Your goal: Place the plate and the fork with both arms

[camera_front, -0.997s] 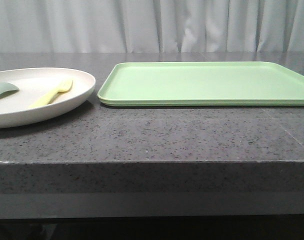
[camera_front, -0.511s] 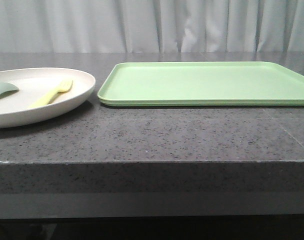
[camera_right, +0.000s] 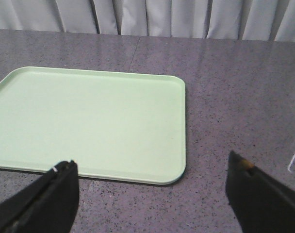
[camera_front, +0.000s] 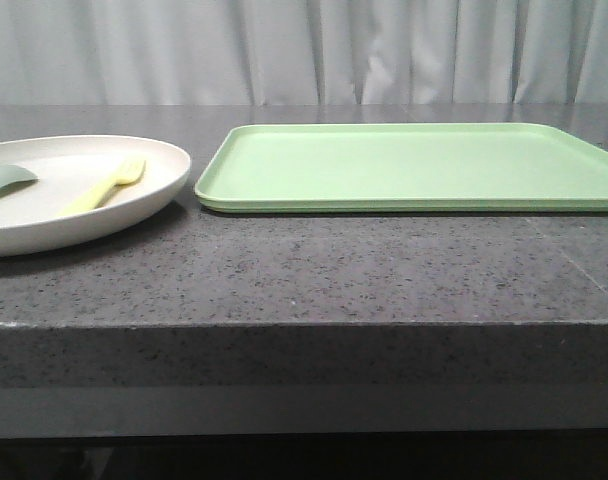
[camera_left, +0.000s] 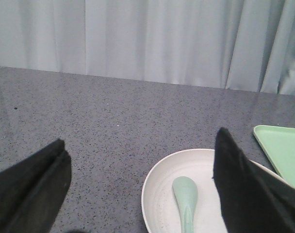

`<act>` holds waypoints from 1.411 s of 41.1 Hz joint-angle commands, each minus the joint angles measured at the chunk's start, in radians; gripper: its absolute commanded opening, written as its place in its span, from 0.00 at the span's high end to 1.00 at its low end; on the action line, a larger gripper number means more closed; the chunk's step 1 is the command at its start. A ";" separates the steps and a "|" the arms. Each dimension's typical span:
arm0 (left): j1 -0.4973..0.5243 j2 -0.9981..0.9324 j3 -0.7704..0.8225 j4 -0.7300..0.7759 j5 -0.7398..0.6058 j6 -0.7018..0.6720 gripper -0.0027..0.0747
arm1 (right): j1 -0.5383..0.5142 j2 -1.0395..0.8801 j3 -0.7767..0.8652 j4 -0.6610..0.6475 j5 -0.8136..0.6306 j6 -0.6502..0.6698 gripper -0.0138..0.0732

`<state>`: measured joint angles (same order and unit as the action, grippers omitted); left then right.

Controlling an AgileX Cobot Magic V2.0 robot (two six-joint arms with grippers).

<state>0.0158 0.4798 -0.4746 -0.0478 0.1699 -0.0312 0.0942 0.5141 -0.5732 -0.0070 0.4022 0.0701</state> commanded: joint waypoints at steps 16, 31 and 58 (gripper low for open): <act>0.001 0.422 -0.396 0.020 0.289 0.002 0.23 | -0.006 0.010 -0.038 -0.009 -0.082 -0.003 0.11; 0.001 0.790 -0.713 0.027 0.711 0.002 0.23 | -0.006 0.010 -0.038 -0.009 -0.082 -0.003 0.11; 0.001 1.074 -0.783 0.078 0.736 0.002 0.23 | -0.006 0.010 -0.038 -0.009 -0.082 -0.003 0.11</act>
<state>0.0158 1.5818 -1.2254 0.0274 0.9471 -0.0295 0.0942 0.5141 -0.5732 -0.0070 0.4022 0.0701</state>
